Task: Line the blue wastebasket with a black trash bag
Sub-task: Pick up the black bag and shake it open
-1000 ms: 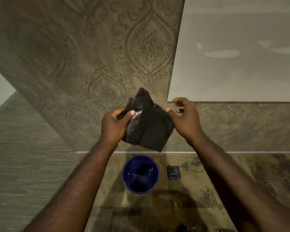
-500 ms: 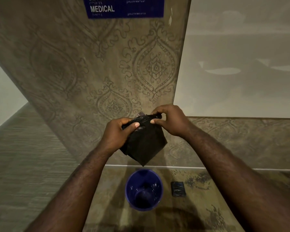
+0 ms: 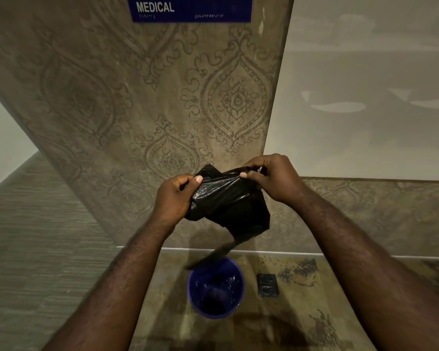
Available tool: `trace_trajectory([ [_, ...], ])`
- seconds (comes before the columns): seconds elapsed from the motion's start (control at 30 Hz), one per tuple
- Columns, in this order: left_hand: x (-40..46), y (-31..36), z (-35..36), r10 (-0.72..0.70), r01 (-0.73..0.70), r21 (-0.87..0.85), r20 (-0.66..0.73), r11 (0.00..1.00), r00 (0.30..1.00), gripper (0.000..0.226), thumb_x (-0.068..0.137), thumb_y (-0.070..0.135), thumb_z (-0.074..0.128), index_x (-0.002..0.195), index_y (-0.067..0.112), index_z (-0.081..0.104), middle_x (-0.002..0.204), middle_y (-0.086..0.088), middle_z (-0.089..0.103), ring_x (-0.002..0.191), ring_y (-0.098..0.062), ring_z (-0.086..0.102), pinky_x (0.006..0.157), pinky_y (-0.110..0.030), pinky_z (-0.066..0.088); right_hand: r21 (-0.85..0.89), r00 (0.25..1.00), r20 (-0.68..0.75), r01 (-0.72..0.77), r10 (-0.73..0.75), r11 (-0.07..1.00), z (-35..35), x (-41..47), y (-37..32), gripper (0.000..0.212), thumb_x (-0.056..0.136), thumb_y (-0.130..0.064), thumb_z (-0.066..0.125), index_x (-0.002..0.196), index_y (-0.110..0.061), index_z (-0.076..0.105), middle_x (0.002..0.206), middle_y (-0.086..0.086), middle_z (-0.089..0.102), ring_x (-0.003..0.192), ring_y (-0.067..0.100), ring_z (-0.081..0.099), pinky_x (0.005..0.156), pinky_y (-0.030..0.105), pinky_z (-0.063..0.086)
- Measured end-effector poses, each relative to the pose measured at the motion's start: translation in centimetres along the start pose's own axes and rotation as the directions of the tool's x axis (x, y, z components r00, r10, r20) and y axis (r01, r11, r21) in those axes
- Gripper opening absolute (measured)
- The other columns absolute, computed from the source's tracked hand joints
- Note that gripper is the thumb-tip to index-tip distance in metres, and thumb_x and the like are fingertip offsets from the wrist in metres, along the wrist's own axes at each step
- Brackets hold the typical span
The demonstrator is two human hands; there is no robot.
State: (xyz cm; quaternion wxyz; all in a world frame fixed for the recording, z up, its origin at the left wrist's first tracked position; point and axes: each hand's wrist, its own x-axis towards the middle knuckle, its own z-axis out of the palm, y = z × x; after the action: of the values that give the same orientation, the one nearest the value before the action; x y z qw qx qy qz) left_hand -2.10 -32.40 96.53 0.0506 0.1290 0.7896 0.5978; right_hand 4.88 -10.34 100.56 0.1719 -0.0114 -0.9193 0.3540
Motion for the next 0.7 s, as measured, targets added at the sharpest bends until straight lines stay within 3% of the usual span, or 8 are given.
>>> trace_trajectory([
  [0.1,0.3,0.2,0.2,0.042,-0.041,0.011,-0.058,0.999,0.997,0.022,0.094,0.032,0.06,0.094,0.016,0.075,0.085,-0.002,0.075,0.084,-0.02,0.07,0.077,-0.035,0.054,0.029,0.999,-0.013,-0.047,0.048,0.998,-0.2,0.3,0.1,0.006,0.086,-0.02,0.072,0.089,-0.019,0.077,0.073,-0.009,0.071,0.052,0.002,0.061,0.058,0.021,0.052],
  [0.23,0.7,0.7,0.2,0.043,-0.042,0.02,-0.086,0.999,0.995,0.023,0.094,0.033,0.059,0.095,0.017,0.075,0.086,0.0,0.074,0.08,-0.012,0.069,0.065,-0.02,0.049,0.105,0.997,-0.019,-0.079,0.081,0.991,-0.3,0.6,-0.1,0.005,0.087,-0.015,0.071,0.086,-0.019,0.075,0.072,-0.005,0.071,0.056,0.007,0.068,0.054,0.017,0.05],
  [0.4,0.8,1.0,-0.1,0.01,-0.012,-0.02,-0.116,1.0,0.993,0.02,0.093,0.033,0.06,0.092,0.019,0.075,0.085,0.002,0.074,0.08,-0.011,0.069,0.068,-0.024,0.051,0.169,0.993,-0.004,-0.118,0.12,0.979,-0.4,0.4,0.3,0.007,0.088,-0.014,0.069,0.09,-0.011,0.075,0.08,0.001,0.074,0.059,0.012,0.071,0.05,0.015,0.048],
  [0.57,1.0,1.2,-0.3,-0.095,0.08,-0.086,-0.187,0.993,0.978,0.016,0.087,0.03,0.067,0.081,0.019,0.077,0.081,-0.002,0.076,0.083,-0.021,0.071,0.078,-0.036,0.055,0.204,0.99,-0.036,-0.126,0.136,0.971,-0.7,0.3,0.2,0.007,0.088,-0.013,0.07,0.09,-0.01,0.075,0.079,-0.001,0.073,0.059,0.014,0.071,0.049,0.013,0.046],
  [0.7,1.1,1.4,-0.8,-0.223,0.182,-0.204,-0.2,0.962,0.954,0.015,0.084,0.025,0.067,0.084,0.013,0.076,0.078,-0.005,0.074,0.076,-0.02,0.069,0.06,-0.027,0.051,0.225,0.984,-0.036,-0.162,0.174,0.961,-1.3,0.1,0.6,0.009,0.088,-0.013,0.069,0.094,-0.008,0.075,0.084,0.004,0.074,0.067,0.013,0.072,0.054,0.016,0.052],
])
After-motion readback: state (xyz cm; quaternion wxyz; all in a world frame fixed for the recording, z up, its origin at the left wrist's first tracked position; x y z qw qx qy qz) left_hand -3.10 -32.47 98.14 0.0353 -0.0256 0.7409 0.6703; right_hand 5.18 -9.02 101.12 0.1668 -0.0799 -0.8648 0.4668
